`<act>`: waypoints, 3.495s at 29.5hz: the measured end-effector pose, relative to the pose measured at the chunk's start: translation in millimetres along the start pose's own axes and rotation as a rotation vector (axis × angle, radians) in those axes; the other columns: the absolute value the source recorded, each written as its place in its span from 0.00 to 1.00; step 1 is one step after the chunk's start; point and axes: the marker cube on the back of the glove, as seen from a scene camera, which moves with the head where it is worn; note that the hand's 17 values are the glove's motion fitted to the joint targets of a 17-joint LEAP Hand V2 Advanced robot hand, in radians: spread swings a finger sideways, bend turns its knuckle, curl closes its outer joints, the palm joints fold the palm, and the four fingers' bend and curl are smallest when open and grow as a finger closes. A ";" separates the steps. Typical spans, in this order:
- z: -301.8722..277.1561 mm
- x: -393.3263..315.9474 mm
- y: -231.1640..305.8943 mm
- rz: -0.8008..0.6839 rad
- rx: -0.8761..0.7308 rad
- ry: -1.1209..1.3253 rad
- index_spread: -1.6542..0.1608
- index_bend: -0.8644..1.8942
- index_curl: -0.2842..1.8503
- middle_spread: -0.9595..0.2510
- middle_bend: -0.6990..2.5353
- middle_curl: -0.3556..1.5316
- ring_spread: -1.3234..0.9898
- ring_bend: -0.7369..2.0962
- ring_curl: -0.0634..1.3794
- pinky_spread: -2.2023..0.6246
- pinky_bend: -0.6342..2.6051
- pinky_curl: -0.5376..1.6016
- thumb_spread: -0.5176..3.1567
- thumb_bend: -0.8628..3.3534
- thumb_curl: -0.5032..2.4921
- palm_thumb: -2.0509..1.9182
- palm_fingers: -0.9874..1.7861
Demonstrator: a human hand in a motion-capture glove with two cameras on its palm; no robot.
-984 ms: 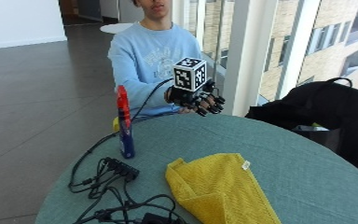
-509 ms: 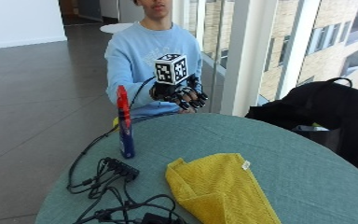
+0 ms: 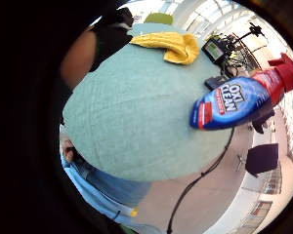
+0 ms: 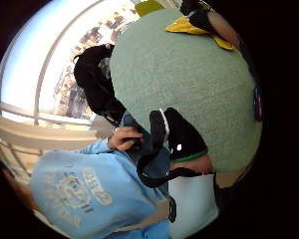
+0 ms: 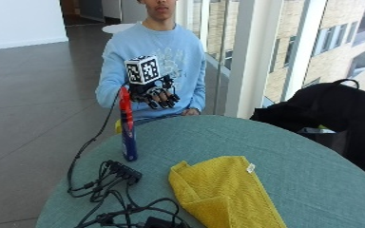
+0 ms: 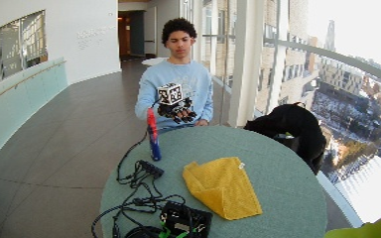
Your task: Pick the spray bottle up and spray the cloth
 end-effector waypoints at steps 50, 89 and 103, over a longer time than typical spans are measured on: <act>2.0 196.0 -18.4 0.481 0.235 -0.701 0.70 0.35 0.26 0.75 0.28 0.38 0.59 0.35 0.24 0.86 0.27 0.42 0.44 0.20 0.28 0.68 0.53; -3.2 160.1 -82.4 0.442 0.391 -0.819 0.76 0.37 0.31 0.69 0.29 0.42 0.56 0.38 0.29 0.84 0.25 0.42 0.33 0.21 0.36 0.79 0.74; -43.7 145.0 -144.0 0.429 0.142 -0.679 0.77 0.37 0.33 0.69 0.29 0.44 0.55 0.39 0.31 0.83 0.26 0.42 0.30 0.20 0.38 0.78 0.77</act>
